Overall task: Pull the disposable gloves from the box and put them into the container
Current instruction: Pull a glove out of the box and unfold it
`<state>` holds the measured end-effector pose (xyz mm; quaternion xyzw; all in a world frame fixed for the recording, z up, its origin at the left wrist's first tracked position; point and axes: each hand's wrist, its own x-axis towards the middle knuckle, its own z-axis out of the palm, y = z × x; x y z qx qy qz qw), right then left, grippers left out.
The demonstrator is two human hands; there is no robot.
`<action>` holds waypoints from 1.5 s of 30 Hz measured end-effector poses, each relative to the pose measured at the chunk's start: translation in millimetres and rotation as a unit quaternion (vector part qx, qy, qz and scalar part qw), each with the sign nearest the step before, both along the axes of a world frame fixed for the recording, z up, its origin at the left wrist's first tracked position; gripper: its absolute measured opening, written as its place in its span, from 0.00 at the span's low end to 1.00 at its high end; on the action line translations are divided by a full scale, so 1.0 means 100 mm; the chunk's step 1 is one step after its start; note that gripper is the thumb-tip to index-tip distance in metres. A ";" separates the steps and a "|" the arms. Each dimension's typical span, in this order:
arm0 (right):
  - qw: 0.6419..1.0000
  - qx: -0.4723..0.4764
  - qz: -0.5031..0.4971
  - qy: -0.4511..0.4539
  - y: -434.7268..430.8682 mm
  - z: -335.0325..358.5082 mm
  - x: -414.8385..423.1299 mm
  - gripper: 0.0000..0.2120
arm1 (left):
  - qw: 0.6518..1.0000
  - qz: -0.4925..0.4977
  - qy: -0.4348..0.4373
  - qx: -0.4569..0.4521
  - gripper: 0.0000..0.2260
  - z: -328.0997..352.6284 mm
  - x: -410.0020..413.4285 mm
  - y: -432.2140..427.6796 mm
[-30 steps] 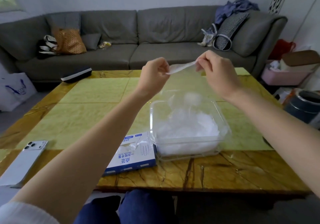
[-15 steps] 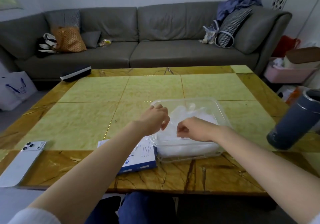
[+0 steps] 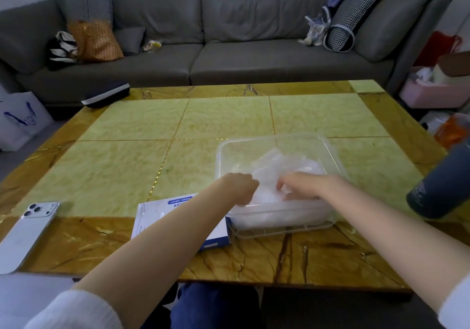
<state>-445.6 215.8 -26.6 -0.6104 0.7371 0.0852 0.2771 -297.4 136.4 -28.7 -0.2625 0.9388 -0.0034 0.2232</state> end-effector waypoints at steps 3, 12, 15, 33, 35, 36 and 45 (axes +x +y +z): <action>0.999 0.025 0.015 0.019 -0.06 -0.06 -0.09 0.21 | 0.998 0.008 -0.064 0.024 0.10 -0.13 -0.09 -0.07; 0.990 0.100 0.066 0.080 -0.06 -0.01 -0.12 0.24 | 0.987 0.003 -0.159 0.003 0.15 -0.20 -0.13 -0.05; 0.994 0.075 0.042 0.062 -0.05 0.05 -0.10 0.20 | 0.991 0.003 -0.132 -0.005 0.12 -0.06 -0.10 -0.02; 0.918 -0.348 0.162 -0.105 -0.05 0.24 1.64 0.17 | 0.931 0.282 0.227 -0.040 0.19 -0.07 1.66 -0.12; 0.938 -0.284 0.175 -0.097 -0.13 0.10 1.95 0.18 | 0.927 0.314 0.205 0.003 0.20 -0.19 1.89 -0.07; 0.948 -0.257 0.164 -0.088 -0.15 0.03 1.99 0.19 | 0.925 0.314 0.212 0.028 0.20 -0.25 1.89 -0.05; 0.954 -0.292 0.063 -0.024 -0.32 -0.37 2.13 0.09 | 0.908 0.304 0.273 0.093 0.33 -0.38 2.04 0.06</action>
